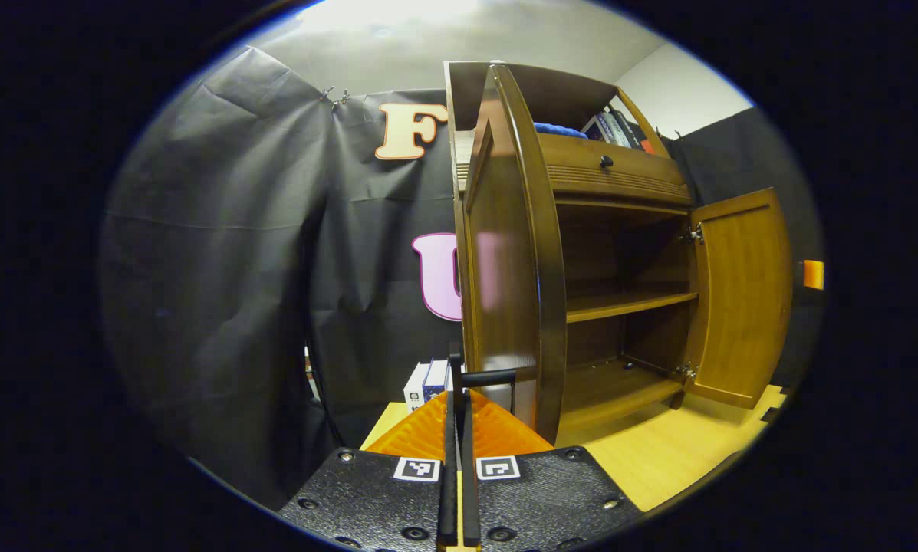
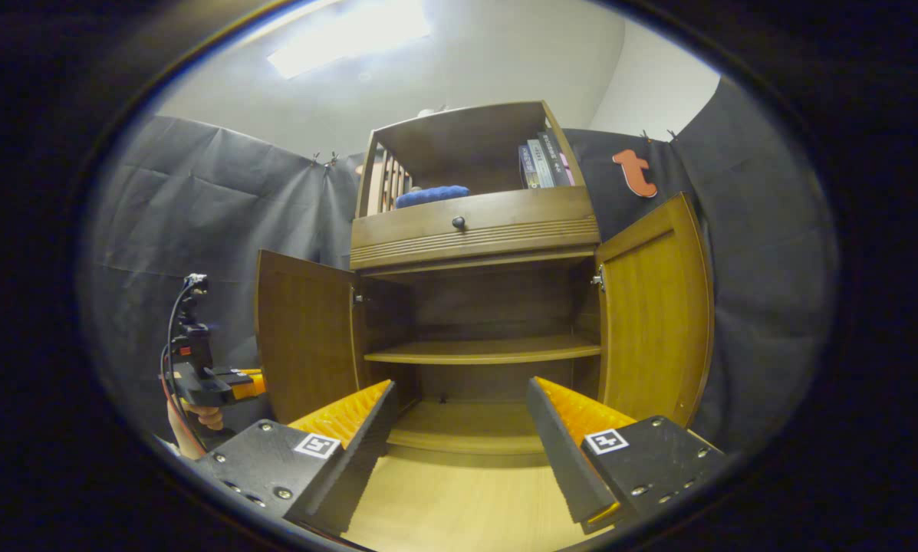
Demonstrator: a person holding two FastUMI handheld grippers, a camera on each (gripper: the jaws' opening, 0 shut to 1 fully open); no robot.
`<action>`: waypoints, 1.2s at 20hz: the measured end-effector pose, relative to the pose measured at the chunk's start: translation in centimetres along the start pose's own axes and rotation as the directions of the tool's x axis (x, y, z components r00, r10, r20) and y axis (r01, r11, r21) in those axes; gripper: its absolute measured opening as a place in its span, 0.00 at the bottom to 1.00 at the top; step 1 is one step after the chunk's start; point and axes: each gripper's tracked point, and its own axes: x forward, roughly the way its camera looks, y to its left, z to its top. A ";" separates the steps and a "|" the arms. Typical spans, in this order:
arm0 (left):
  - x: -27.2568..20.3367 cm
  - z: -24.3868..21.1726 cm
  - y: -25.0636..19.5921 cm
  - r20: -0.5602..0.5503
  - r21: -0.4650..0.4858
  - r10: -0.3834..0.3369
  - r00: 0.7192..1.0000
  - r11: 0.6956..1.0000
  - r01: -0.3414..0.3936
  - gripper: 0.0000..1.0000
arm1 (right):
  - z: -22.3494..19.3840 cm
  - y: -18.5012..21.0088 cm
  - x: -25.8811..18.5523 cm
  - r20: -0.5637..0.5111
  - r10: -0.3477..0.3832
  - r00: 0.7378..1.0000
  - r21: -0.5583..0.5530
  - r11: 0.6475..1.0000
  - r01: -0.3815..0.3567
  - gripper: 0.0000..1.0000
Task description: Open the right door of the double-door shoe cabinet with the right hand, and open the left door with the left hand.
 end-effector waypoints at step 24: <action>-3.4 -0.1 4.0 0.045 -0.033 -0.009 0.999 0.999 0.010 0.31 | -1.7 -2.1 -0.5 -0.012 -0.049 0.999 0.011 0.999 0.049 1.00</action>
